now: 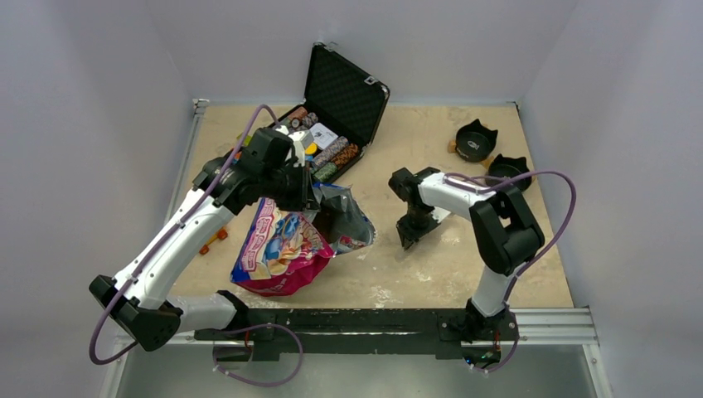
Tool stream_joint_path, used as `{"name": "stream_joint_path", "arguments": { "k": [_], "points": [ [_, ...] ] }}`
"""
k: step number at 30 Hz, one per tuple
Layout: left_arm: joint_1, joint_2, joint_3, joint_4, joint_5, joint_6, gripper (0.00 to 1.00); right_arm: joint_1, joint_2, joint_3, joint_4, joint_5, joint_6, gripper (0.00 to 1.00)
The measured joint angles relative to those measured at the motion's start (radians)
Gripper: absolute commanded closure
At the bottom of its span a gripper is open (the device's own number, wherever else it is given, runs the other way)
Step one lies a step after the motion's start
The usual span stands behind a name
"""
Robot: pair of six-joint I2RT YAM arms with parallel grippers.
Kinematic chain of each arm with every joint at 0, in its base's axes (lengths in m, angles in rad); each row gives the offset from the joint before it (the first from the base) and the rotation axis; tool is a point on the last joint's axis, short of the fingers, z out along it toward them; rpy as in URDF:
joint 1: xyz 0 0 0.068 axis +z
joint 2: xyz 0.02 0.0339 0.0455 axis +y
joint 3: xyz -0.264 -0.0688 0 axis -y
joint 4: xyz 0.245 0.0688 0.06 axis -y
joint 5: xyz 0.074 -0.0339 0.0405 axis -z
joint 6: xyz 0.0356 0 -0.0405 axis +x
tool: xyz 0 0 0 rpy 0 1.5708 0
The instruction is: Serve the pet food
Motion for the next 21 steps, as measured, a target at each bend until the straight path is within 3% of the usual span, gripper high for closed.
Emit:
{"name": "stream_joint_path", "arguments": {
  "k": [5, 8, 11, 14, 16, 21],
  "points": [
    [0.000, 0.023, 0.023, -0.019, 0.006, 0.008, 1.00, -0.001, -0.013, 0.060, 0.020, 0.047, -0.101, 1.00],
    [-0.003, 0.024, 0.024, -0.021, 0.005, 0.008, 1.00, -0.002, -0.133, 0.016, 0.146, 0.056, -0.241, 1.00],
    [-0.004, 0.024, 0.024, -0.021, 0.005, 0.008, 1.00, -0.029, -0.414, -0.200, 0.436, -0.058, -0.447, 1.00],
    [-0.003, 0.024, 0.024, -0.022, 0.005, 0.008, 1.00, -0.089, -0.596, -0.429, 0.783, -0.301, -0.570, 1.00],
    [-0.003, 0.023, 0.024, -0.021, 0.005, 0.008, 1.00, -0.122, -0.603, -0.530, 1.007, -0.467, -0.620, 1.00],
    [-0.003, 0.021, 0.024, -0.022, 0.005, 0.008, 1.00, -0.138, -0.452, -0.705, 1.412, -0.735, -0.660, 1.00]
  ]
}}
